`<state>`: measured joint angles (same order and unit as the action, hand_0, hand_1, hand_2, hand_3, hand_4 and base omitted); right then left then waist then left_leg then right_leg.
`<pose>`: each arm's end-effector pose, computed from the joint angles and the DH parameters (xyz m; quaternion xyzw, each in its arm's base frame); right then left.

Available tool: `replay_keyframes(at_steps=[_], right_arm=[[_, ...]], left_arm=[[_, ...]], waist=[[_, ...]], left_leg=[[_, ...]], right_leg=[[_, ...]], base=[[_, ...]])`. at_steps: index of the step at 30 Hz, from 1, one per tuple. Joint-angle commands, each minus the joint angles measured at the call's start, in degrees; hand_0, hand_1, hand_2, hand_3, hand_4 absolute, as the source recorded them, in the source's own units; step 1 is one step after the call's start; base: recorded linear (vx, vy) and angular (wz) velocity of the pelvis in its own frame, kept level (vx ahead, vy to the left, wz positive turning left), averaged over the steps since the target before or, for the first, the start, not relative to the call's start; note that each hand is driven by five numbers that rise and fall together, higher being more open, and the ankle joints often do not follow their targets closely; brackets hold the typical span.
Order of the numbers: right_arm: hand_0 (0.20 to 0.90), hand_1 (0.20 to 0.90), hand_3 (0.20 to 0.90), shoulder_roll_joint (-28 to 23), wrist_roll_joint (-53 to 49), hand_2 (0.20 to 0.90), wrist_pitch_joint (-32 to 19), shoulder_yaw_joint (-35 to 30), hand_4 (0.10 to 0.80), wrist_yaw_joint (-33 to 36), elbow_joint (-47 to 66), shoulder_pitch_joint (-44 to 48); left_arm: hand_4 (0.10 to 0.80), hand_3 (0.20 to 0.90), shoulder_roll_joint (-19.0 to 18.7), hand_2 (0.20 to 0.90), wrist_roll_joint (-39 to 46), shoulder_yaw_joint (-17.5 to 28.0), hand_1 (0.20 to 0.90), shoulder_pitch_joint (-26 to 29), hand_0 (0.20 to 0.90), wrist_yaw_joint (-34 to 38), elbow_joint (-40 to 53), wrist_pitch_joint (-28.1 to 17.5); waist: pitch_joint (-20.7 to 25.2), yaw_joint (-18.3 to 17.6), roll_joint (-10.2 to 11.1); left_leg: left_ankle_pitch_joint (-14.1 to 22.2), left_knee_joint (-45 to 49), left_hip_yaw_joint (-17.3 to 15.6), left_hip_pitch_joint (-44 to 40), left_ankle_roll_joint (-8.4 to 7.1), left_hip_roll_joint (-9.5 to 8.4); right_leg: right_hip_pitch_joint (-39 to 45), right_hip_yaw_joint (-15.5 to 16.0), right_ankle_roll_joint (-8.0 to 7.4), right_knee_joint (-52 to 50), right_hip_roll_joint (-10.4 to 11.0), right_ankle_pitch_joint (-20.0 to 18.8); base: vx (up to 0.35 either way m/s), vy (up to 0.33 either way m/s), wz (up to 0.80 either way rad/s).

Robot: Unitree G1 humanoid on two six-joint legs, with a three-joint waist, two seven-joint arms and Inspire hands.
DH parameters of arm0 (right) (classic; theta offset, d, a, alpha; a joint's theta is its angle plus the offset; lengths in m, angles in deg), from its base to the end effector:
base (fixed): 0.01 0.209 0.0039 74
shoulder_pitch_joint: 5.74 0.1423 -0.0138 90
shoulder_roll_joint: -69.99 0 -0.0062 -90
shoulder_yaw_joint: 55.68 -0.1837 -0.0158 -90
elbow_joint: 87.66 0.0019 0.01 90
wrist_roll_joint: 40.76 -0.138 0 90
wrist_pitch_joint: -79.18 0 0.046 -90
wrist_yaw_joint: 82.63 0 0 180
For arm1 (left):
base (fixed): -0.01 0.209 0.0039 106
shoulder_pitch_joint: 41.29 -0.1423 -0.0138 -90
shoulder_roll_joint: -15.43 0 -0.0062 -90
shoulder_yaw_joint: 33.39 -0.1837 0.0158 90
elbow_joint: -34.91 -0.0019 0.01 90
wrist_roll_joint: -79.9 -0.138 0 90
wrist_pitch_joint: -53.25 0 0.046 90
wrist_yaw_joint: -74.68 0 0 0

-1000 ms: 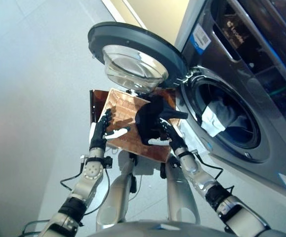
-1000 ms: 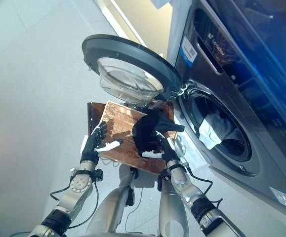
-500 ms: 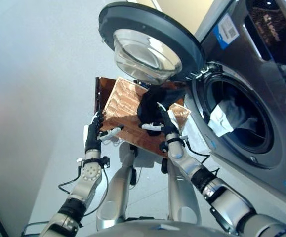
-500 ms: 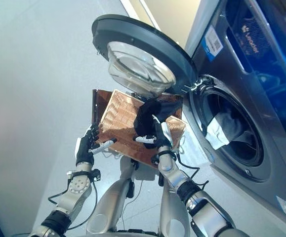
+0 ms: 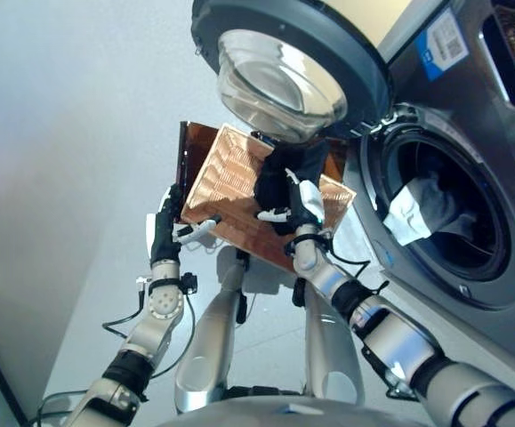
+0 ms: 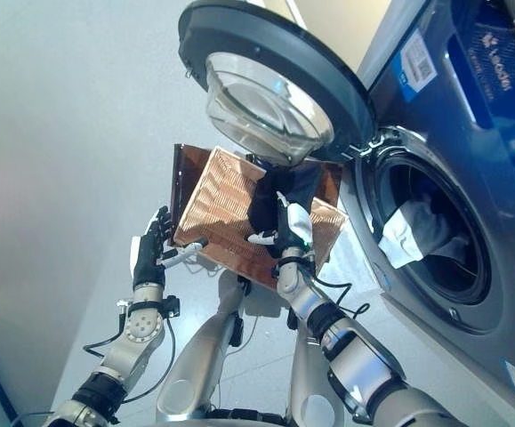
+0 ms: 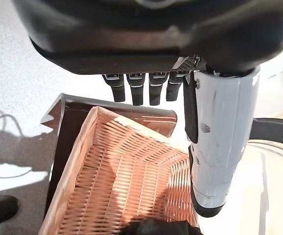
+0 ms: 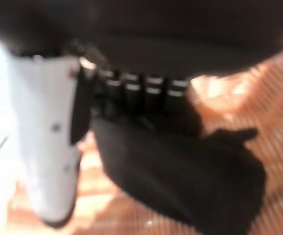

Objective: Pick up the clothes and place them into the washing machine

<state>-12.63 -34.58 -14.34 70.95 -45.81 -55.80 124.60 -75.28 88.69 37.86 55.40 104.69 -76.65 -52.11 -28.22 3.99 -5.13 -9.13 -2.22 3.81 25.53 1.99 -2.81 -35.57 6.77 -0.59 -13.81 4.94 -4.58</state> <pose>0.2949 -0.0982 0.0200 -0.3863 -0.0017 -0.0424 0.9214 0.2109 0.1579 0.0039 0.0935 0.0036 0.1215 0.9882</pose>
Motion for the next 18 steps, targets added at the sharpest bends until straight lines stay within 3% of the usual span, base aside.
replay_keyframes(at_steps=[1, 5, 11, 18], right_arm=[[0.900, 0.900, 0.900, 4.84, 4.74, 0.900, 0.24, 2.22, 0.800, 2.64, -0.51, 6.64], [0.900, 0.900, 0.900, 6.34, 10.61, 0.900, 5.02, 3.60, 0.800, 1.26, -10.82, 13.04], [0.900, 0.900, 0.900, 5.14, 17.81, 0.900, 9.28, 5.20, 0.800, -1.67, -16.93, 16.82], [0.900, 0.900, 0.900, 3.36, 19.69, 0.900, 10.03, 4.72, 0.800, -3.26, -17.68, 18.62]], left_arm=[[0.800, 0.900, -4.55, 0.900, -3.26, 1.02, 0.900, -1.31, 0.900, 2.07, 8.06, -2.73], [0.800, 0.900, -4.71, 0.900, -3.47, 1.63, 0.900, -1.61, 0.900, 0.48, 10.04, -2.25], [0.800, 0.900, -4.63, 0.900, -3.97, 2.05, 0.900, -2.57, 0.900, -2.87, 11.24, -1.59], [0.800, 0.900, -4.98, 0.900, -4.56, 2.27, 0.900, -3.01, 0.900, -5.18, 12.17, -1.28]], waist=[[1.17, 1.61, -1.58], [0.79, 2.43, -2.23], [0.79, 2.97, -2.88], [0.56, 3.19, -3.17]], left_leg=[[1.04, -2.78, 0.96, 1.54, -0.90, -2.65], [0.92, -2.78, 1.35, 1.95, -0.87, -2.81], [0.82, -2.78, 1.54, 2.39, -0.78, -2.93], [0.77, -2.78, 1.73, 2.86, -0.76, -3.01]], right_leg=[[-5.01, -0.03, -2.08, -1.04, -0.17, -0.06], [-5.62, 0.12, -1.98, -1.62, -0.01, 0.01], [-6.18, 0.14, -1.93, -2.11, 0.14, 0.14], [-6.74, 0.08, -1.91, -2.53, 0.12, 0.29]], base=[[-0.019, 0.011, 0.03], [-0.008, 0.000, 0.05], [0.000, 0.001, 0.01], [0.000, 0.000, 0.00]])
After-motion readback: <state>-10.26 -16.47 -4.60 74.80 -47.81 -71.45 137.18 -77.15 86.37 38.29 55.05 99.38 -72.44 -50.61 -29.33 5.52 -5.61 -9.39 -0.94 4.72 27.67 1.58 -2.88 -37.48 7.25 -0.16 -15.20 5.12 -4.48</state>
